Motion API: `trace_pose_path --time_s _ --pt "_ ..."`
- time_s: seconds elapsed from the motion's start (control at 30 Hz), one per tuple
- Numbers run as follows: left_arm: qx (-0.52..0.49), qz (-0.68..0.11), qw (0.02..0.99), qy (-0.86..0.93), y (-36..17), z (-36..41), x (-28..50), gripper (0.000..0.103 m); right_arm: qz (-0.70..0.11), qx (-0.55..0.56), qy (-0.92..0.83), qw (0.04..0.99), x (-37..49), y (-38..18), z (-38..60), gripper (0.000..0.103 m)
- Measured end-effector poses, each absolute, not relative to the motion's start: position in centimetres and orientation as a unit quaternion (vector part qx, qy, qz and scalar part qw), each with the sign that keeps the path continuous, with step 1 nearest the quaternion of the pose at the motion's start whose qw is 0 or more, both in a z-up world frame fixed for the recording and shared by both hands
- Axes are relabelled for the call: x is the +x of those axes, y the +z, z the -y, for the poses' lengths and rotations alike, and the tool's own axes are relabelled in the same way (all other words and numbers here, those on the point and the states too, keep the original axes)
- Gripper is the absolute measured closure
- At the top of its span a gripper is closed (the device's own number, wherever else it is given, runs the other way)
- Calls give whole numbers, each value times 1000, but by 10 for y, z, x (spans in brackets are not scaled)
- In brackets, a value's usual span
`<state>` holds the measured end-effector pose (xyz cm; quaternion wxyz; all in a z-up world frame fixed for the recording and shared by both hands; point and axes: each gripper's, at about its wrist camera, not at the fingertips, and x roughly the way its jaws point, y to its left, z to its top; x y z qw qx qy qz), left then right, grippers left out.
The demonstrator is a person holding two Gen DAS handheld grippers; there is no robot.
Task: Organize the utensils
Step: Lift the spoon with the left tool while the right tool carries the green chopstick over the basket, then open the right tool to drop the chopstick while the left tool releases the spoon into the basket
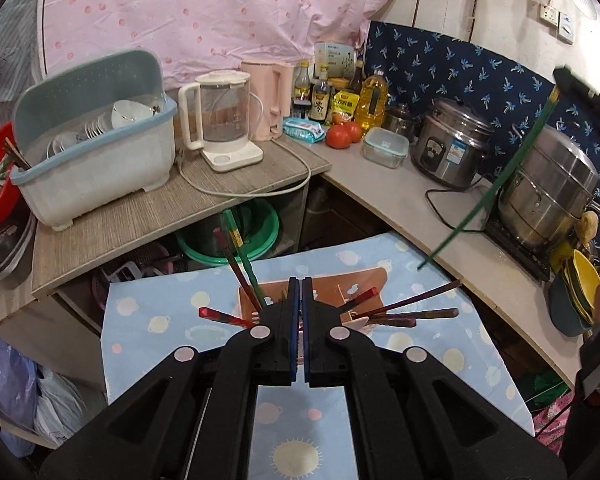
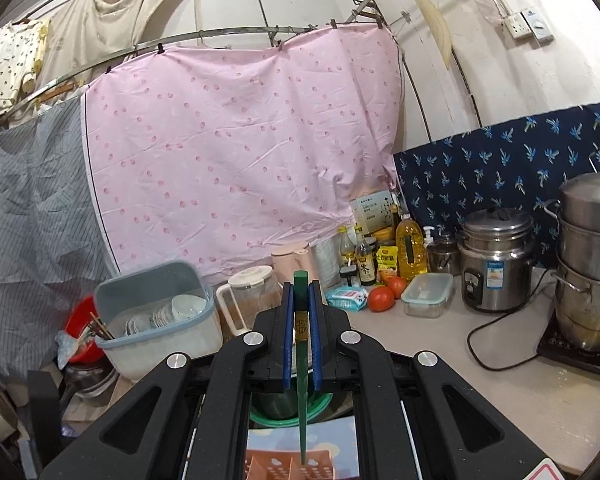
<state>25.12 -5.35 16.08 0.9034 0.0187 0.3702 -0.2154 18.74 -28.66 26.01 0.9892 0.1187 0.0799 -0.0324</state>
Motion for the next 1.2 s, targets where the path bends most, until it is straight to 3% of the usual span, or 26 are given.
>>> trace_pose_path --time_s 0.6,0.7,0.77,1.2 --pt "12 -402 895 -191 126 68 284 101 -183 82 -15 980 240 184 253 94" --pt "13 -398 899 -182 126 68 283 87 -180 83 -18 980 237 183 253 79" --pt "11 -394 902 -176 127 66 283 66 -178 83 -17 980 235 183 252 76" --pt "19 -377 910 -170 139 66 261 66 -189 84 -7 978 207 178 247 76"
